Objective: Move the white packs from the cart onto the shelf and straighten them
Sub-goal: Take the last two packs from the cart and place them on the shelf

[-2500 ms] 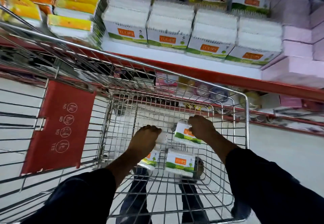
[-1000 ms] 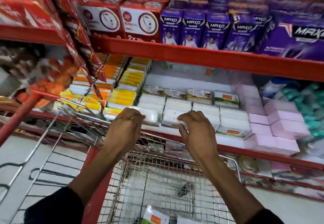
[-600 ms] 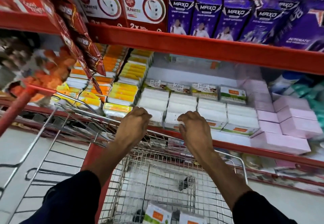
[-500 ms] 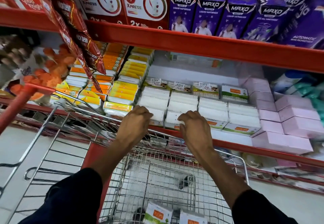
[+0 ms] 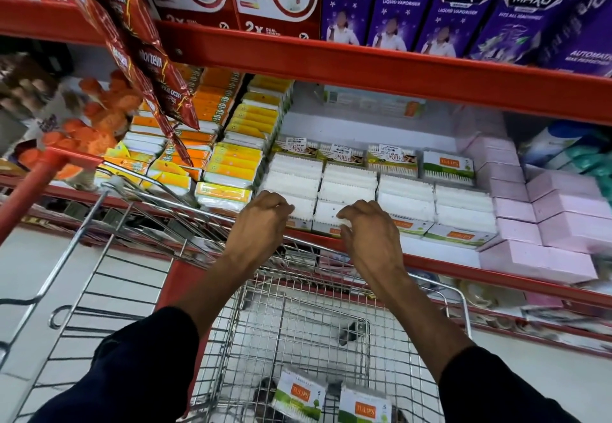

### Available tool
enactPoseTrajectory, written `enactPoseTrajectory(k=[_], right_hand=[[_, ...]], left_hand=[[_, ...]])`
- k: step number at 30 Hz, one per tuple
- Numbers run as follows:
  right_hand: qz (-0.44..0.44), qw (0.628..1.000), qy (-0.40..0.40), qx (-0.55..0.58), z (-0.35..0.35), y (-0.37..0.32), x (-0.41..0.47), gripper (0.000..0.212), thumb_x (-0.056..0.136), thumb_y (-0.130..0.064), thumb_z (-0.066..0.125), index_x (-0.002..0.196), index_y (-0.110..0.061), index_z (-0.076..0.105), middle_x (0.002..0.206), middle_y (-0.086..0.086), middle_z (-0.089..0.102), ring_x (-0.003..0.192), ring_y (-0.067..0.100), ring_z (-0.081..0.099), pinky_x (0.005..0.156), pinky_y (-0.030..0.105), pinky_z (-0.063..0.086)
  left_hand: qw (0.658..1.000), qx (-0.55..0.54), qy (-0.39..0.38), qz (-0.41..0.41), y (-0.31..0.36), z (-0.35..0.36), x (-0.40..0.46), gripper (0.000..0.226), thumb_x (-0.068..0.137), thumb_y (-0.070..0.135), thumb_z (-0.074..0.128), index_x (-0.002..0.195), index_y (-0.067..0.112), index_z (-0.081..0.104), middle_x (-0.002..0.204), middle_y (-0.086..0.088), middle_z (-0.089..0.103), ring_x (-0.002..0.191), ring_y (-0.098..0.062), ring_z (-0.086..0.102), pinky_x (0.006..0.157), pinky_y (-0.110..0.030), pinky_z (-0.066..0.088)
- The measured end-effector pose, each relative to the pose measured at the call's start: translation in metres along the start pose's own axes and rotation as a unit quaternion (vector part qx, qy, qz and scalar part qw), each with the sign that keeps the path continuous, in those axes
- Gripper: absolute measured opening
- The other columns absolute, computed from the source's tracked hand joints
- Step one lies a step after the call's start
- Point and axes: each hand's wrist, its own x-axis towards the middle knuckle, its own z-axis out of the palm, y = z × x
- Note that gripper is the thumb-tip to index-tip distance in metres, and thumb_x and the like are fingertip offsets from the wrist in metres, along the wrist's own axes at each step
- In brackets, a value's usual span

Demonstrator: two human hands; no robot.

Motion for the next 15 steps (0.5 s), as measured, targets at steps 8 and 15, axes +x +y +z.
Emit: enactPoseTrajectory(k=[8,15], right_hand=[[-0.031,0.999,0.014,0.013,-0.009,0.011,-0.027,0.032,0.082,-0.003,0.07,0.113,-0.012,0.069,0.103,0.006,0.071,0.096,0.026,0.06,0.083,0.036,0.055],[0.042,0.993,-0.11,0.021,0.035,0.056,-0.136,0.023,0.084,-0.012,0.069,0.105,-0.021,0.071,0.107,0.002,0.071,0.101,0.023,0.064,0.08,0.033,0.054]], left_hand=[[0.999,0.002,0.029,-0.022,0.013,0.015,-0.03,0.032,0.087,0.009,0.069,0.119,0.011,0.066,0.125,-0.014,0.063,0.115,-0.033,0.054,0.096,-0.053,0.048],[0.982,-0.087,-0.16,-0.049,0.04,0.098,-0.149,0.029,0.085,0.016,0.066,0.114,0.02,0.067,0.123,-0.007,0.065,0.117,-0.029,0.056,0.095,-0.05,0.051]])
